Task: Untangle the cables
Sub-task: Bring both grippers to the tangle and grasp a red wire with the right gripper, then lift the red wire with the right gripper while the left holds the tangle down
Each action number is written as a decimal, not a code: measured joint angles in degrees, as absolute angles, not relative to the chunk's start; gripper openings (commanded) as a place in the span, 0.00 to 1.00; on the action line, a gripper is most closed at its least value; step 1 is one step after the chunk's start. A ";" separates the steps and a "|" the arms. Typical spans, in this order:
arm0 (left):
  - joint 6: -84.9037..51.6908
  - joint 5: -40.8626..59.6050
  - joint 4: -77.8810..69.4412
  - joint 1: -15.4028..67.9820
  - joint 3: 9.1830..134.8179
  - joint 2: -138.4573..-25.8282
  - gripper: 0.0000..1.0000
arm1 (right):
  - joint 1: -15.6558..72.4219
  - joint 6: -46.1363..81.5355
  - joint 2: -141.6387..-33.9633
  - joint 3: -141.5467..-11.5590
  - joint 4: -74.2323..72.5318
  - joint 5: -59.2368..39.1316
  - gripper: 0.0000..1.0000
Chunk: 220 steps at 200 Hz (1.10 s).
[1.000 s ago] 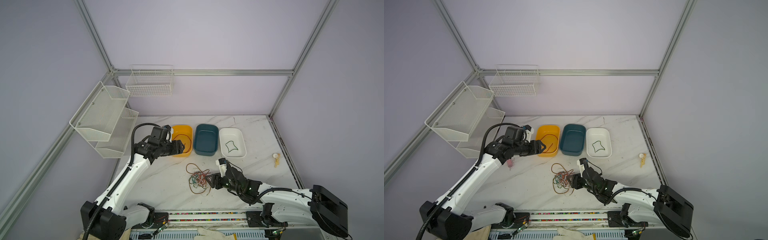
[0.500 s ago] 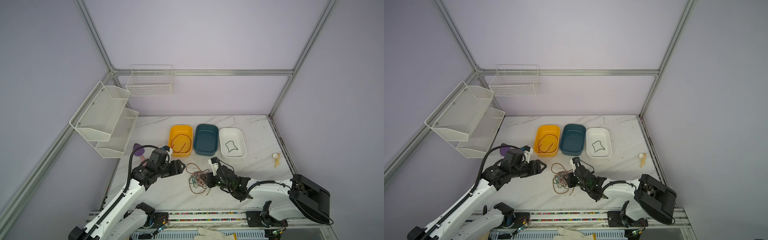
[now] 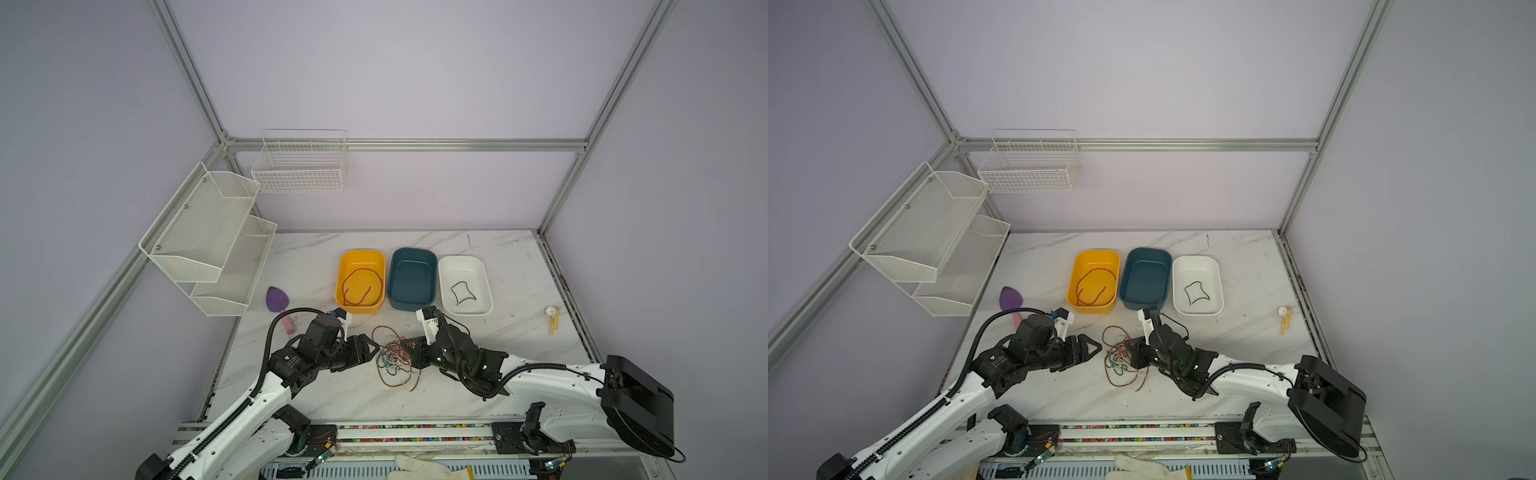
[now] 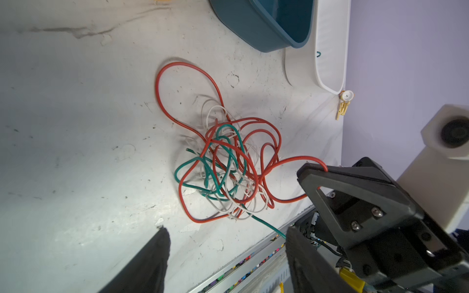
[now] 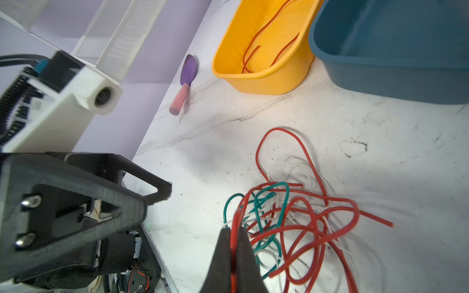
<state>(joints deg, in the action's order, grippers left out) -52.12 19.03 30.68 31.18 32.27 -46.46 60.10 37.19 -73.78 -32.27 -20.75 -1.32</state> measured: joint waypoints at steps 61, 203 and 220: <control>-58.54 22.31 19.73 35.86 26.37 -45.60 0.73 | 60.55 33.76 -66.96 -37.23 -15.64 -1.34 0.00; -64.01 21.17 0.86 44.56 18.87 -58.15 0.61 | 60.82 28.36 -59.20 -52.95 -3.16 -0.84 0.00; -64.07 20.99 -1.26 44.88 17.93 -59.70 0.56 | 60.82 27.73 -58.43 -55.42 -1.56 -0.49 0.00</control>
<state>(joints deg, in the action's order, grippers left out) -64.07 20.99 -1.26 44.88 17.93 -59.70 60.82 27.73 -58.43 -55.42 -1.56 -0.49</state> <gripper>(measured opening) 0.596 0.063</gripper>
